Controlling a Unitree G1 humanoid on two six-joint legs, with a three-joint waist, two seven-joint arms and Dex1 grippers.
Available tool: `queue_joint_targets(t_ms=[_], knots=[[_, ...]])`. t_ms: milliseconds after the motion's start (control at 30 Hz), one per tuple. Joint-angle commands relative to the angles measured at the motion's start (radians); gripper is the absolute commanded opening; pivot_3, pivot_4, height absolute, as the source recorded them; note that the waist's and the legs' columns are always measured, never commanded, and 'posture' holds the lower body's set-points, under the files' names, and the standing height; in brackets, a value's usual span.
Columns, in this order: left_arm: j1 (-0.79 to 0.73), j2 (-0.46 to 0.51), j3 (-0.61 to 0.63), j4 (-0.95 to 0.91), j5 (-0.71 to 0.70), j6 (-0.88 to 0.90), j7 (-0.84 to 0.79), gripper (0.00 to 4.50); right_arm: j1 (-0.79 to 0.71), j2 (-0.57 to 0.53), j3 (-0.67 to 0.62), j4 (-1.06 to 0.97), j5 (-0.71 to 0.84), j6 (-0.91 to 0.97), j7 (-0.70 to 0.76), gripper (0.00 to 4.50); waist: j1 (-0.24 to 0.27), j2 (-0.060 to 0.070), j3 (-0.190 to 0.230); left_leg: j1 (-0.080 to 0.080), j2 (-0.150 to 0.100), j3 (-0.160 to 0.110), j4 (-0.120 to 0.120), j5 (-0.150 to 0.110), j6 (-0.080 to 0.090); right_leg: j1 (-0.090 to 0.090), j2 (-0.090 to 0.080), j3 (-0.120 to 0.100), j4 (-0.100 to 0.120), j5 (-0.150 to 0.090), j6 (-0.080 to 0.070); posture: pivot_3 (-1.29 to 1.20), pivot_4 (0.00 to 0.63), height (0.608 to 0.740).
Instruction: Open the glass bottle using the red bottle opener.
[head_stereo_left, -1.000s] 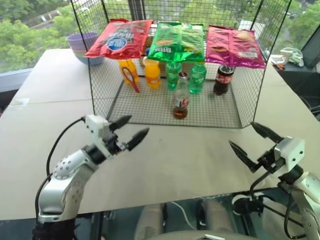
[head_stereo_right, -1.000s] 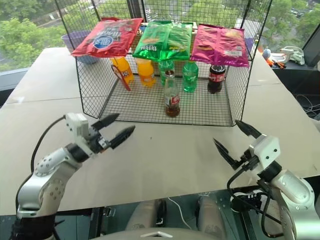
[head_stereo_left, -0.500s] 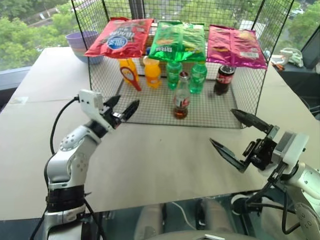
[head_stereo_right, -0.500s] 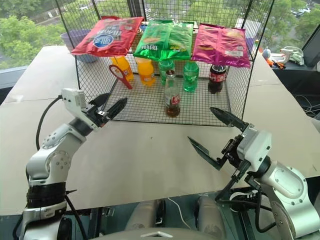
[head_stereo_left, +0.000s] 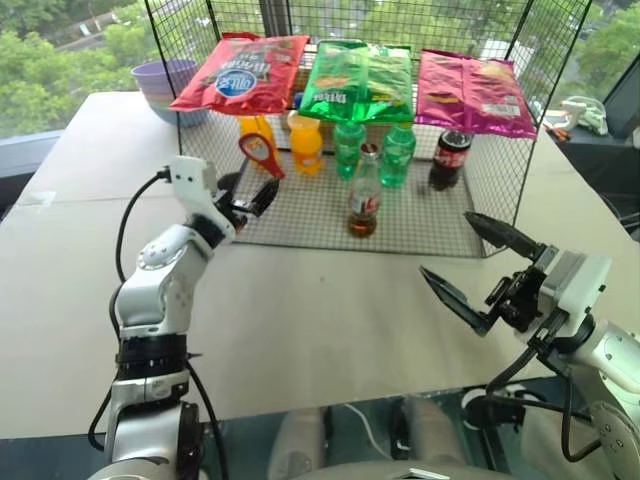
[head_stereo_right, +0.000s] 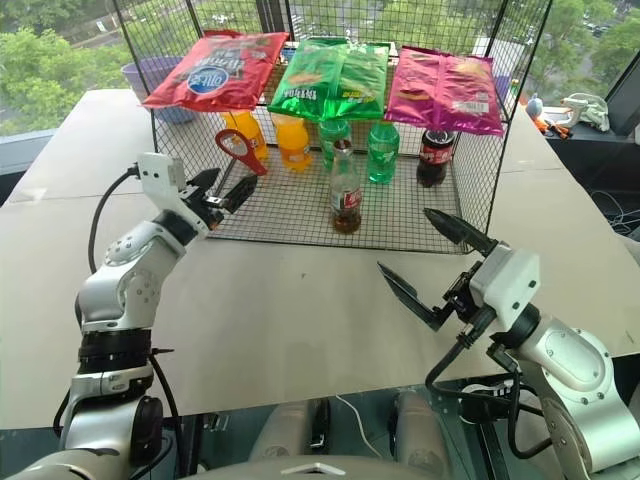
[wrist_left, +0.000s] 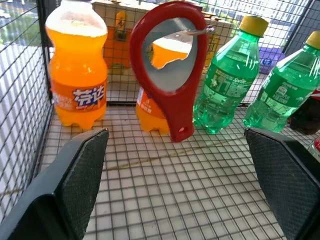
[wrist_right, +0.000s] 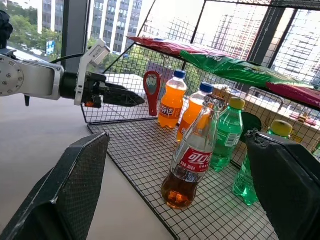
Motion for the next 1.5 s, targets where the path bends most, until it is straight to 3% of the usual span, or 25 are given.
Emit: queue_joint_targets(t_ms=[33, 233, 467, 567, 600, 1500], knots=[[-0.076, -0.004, -0.014, 0.059, 0.046, -0.063, -0.004, 4.5, -0.007, -0.004, -0.018, -0.05, -0.004, 0.005, -0.024, 4.4, 0.001, 0.0, 0.0, 0.0, 0.0, 0.0, 0.0, 0.0, 0.0, 0.0, 0.0, 0.0, 0.0, 0.0, 0.0, 0.0, 0.15, 0.74], [-0.121, -0.015, -0.02, 0.128, 0.082, -0.11, -0.021, 4.5, 0.003, -0.007, -0.029, -0.07, -0.007, 0.024, -0.05, 4.4, -0.001, 0.0, 0.0, 0.0, 0.0, 0.0, 0.0, 0.0, 0.0, 0.0, 0.0, 0.0, 0.0, 0.002, 0.003, 0.0, 0.15, 0.74], [-0.126, -0.014, -0.011, 0.145, 0.08, -0.145, -0.058, 1.52, 0.006, -0.003, -0.025, -0.081, -0.014, 0.037, -0.073, 4.5, 0.0, -0.001, 0.0, 0.0, 0.0, 0.0, 0.0, 0.0, 0.0, 0.0, 0.0, 0.0, 0.0, 0.002, 0.004, 0.0, 0.15, 0.74], [-0.123, -0.009, -0.005, 0.139, 0.071, -0.153, -0.082, 0.68, 0.003, -0.001, -0.021, -0.078, -0.017, 0.04, -0.08, 4.5, 0.0, -0.001, 0.0, 0.0, 0.0, 0.0, 0.0, 0.0, 0.0, 0.0, 0.0, 0.0, 0.0, 0.002, 0.004, 0.0, 0.15, 0.74], [-0.12, -0.006, -0.005, 0.133, 0.068, -0.156, -0.094, 0.16, 0.001, -0.001, -0.02, -0.078, -0.016, 0.042, -0.082, 4.5, 0.0, -0.001, 0.0, 0.0, 0.0, 0.0, 0.0, 0.0, 0.0, 0.0, 0.0, 0.0, 0.0, 0.002, 0.004, 0.0, 0.15, 0.74], [-0.064, 0.049, -0.012, 0.061, -0.031, -0.116, -0.362, 0.07, 0.008, -0.003, -0.01, -0.045, -0.049, 0.094, -0.088, 4.5, 0.004, -0.001, 0.0, -0.001, -0.001, -0.001, 0.001, 0.0, 0.0, 0.001, 0.0, 0.0, -0.001, 0.001, 0.002, 0.0, 0.15, 0.74]])
